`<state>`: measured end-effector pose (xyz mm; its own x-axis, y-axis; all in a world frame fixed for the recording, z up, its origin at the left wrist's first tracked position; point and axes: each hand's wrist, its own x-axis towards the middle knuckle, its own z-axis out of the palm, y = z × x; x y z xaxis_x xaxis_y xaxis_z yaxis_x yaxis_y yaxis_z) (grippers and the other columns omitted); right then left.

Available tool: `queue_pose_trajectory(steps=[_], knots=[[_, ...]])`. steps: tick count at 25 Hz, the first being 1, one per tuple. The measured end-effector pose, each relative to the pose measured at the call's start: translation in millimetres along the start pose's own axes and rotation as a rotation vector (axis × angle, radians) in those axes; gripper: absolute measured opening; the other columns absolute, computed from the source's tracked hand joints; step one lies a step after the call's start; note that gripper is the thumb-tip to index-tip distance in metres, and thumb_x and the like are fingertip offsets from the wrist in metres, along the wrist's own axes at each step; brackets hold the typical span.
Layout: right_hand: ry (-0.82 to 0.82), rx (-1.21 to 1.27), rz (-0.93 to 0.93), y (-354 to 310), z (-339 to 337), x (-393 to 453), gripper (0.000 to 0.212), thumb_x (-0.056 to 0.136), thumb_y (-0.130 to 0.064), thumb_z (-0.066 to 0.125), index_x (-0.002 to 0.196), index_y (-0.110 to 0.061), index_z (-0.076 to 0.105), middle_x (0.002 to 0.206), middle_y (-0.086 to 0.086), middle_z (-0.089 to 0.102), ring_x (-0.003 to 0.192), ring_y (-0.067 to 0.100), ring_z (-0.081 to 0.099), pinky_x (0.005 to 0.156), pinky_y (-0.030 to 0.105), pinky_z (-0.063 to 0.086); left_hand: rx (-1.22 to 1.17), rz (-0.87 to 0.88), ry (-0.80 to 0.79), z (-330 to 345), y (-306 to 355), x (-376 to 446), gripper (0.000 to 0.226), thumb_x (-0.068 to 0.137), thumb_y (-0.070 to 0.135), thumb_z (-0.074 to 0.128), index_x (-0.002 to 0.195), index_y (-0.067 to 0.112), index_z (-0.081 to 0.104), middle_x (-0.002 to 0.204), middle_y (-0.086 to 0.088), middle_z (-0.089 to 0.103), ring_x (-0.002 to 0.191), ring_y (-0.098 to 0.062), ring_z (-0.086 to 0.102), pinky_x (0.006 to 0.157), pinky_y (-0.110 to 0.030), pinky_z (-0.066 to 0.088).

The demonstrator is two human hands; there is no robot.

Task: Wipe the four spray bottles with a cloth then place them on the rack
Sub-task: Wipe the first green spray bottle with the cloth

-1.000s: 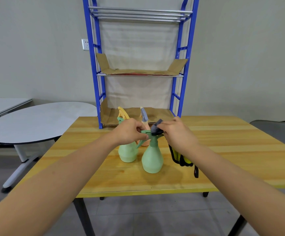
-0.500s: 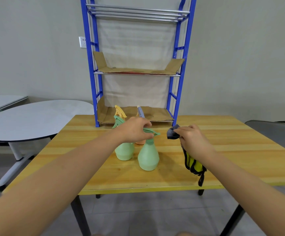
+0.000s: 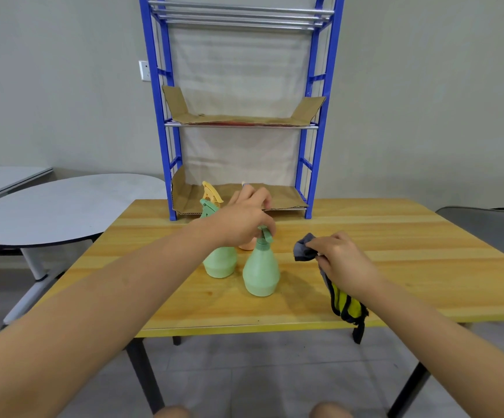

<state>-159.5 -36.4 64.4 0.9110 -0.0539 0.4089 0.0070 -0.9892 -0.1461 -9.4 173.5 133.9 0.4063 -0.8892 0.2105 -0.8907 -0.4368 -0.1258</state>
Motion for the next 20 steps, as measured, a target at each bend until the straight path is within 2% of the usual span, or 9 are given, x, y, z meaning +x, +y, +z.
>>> queue_pose_trajectory(steps=[2, 3, 5, 7, 9, 11, 12, 16, 20], knots=[[-0.004, 0.001, -0.052, -3.2, 7.4, -4.2, 0.025, 0.090, -0.001, 0.055, 0.109, -0.013, 0.066, 0.096, -0.001, 0.067, 0.097, 0.021, 0.045, 0.076, 0.043, 0.051, -0.142, -0.016, -0.045, -0.3, -1.3, -7.5, 0.040, 0.095, 0.004, 0.059, 0.125, 0.028, 0.072, 0.123, 0.001, 0.040, 0.111, -0.020, 0.048, 0.092, -0.034, 0.048], [-0.001, 0.004, -0.076, -5.1, 10.1, -6.1, 0.026, 0.089, 0.000, 0.057, 0.109, -0.014, 0.067, 0.097, -0.002, 0.068, 0.098, 0.021, 0.046, 0.076, 0.042, 0.051, -0.228, -0.047, -0.059, -1.0, -0.9, -11.3, 0.040, 0.095, 0.004, 0.055, 0.124, 0.026, 0.072, 0.122, 0.002, 0.041, 0.106, -0.018, 0.054, 0.090, -0.033, 0.050], [0.027, 0.012, -0.132, -9.2, 14.0, -8.9, 0.033, 0.086, 0.002, 0.062, 0.114, -0.014, 0.068, 0.103, -0.004, 0.069, 0.097, 0.024, 0.049, 0.075, 0.038, 0.051, -0.338, -0.085, -0.014, -0.3, 0.1, -16.5, 0.025, 0.095, 0.015, 0.058, 0.113, 0.022, 0.075, 0.119, 0.005, 0.043, 0.100, -0.014, 0.059, 0.092, -0.033, 0.053], [0.047, 0.013, -0.193, -12.3, 16.6, -9.6, 0.039, 0.083, 0.004, 0.066, 0.117, -0.013, 0.067, 0.105, -0.005, 0.069, 0.095, 0.026, 0.052, 0.073, 0.036, 0.051, -0.337, -0.078, 0.046, 3.9, -0.1, -17.0, 0.012, 0.096, 0.026, 0.066, 0.102, 0.020, 0.075, 0.117, 0.007, 0.045, 0.099, -0.013, 0.060, 0.093, -0.033, 0.053], [0.057, 0.010, -0.249, -16.1, 18.1, -10.2, 0.042, 0.081, 0.005, 0.069, 0.119, -0.013, 0.067, 0.108, -0.007, 0.068, 0.093, 0.025, 0.052, 0.073, 0.036, 0.053, -0.370, -0.081, 0.070, 6.8, -2.7, -17.3, 0.017, 0.096, 0.024, 0.069, 0.112, 0.023, 0.070, 0.119, 0.008, 0.046, 0.100, -0.011, 0.061, 0.094, -0.032, 0.054], [0.080, 0.014, -0.307, -20.9, 18.8, -12.0, 0.045, 0.078, 0.005, 0.073, 0.118, -0.013, 0.067, 0.111, -0.007, 0.068, 0.092, 0.024, 0.054, 0.072, 0.036, 0.055, -0.479, -0.131, 0.069, 5.3, -7.1, -17.4, 0.044, 0.095, 0.016, 0.070, 0.135, 0.027, 0.058, 0.123, 0.007, 0.052, 0.103, -0.010, 0.064, 0.093, -0.027, 0.055], [0.099, 0.017, -0.335, -24.1, 19.4, -12.7, 0.045, 0.076, 0.005, 0.074, 0.117, -0.013, 0.068, 0.113, -0.006, 0.068, 0.092, 0.024, 0.055, 0.071, 0.037, 0.056, -0.520, -0.162, 0.062, 3.7, -8.9, -18.0, 0.050, 0.094, 0.014, 0.070, 0.140, 0.026, 0.055, 0.124, 0.006, 0.057, 0.104, -0.010, 0.065, 0.093, -0.027, 0.055], [0.154, -0.035, -0.463, -43.7, 23.5, -9.4, 0.044, 0.079, 0.005, 0.073, 0.117, -0.014, 0.066, 0.119, -0.005, 0.063, 0.096, 0.027, 0.053, 0.062, 0.037, 0.055, -0.484, -0.230, 0.043, 3.7, -14.8, -17.5, 0.032, 0.095, 0.026, 0.071, 0.127, 0.021, 0.068, 0.111, 0.006, 0.072, 0.101, -0.010, 0.067, 0.092, -0.031, 0.055], [0.153, -0.148, -0.514, -74.4, 27.4, 3.5, 0.047, 0.082, 0.005, 0.064, 0.125, -0.014, 0.060, 0.128, -0.004, 0.057, 0.104, 0.026, 0.047, 0.070, 0.033, 0.052, -0.552, -0.233, 0.057, 7.8, -20.6, -17.0, 0.025, 0.095, 0.026, 0.071, 0.120, 0.023, 0.075, 0.103, 0.007, 0.077, 0.097, -0.005, 0.069, 0.093, -0.029, 0.056]])
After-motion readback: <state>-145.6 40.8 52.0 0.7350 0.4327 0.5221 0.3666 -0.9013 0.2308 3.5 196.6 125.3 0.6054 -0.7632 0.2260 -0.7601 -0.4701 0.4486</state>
